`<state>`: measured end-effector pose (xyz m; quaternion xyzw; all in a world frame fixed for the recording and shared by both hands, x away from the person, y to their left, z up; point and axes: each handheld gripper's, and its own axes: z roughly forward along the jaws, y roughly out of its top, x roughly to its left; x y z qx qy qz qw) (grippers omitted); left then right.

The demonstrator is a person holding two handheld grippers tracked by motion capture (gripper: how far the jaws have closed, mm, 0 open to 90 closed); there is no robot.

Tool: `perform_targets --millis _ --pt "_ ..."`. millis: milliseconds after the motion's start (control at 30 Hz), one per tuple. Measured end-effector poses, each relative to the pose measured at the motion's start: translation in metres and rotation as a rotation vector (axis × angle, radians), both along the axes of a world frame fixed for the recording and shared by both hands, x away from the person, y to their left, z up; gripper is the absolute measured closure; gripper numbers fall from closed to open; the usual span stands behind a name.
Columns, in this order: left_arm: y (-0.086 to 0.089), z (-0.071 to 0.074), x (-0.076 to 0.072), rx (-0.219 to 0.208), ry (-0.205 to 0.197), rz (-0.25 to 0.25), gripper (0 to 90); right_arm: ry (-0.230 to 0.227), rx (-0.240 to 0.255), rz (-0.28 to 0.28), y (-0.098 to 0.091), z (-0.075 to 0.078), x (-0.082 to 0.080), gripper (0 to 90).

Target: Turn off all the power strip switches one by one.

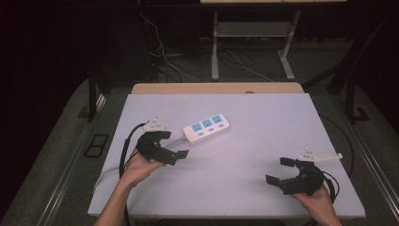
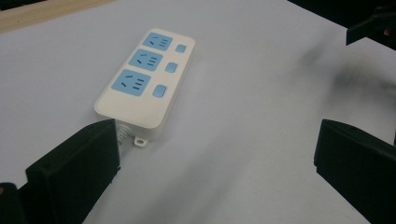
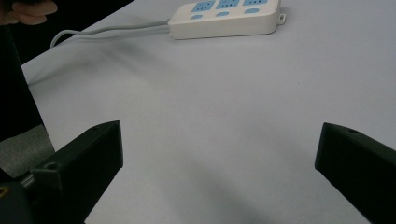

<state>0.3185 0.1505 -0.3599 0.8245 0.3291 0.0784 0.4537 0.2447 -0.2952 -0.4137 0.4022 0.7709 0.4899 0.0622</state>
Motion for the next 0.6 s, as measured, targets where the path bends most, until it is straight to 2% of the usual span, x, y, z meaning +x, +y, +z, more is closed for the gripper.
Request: perform_targets --millis 133,600 --pt "-0.001 0.005 0.006 0.002 0.000 -0.005 0.0 0.000 -0.002 0.003 0.000 0.000 0.000 0.6" --pt "-0.006 0.009 0.027 0.027 0.011 -0.019 0.0 0.001 -0.005 0.005 0.001 -0.001 0.000 0.6"
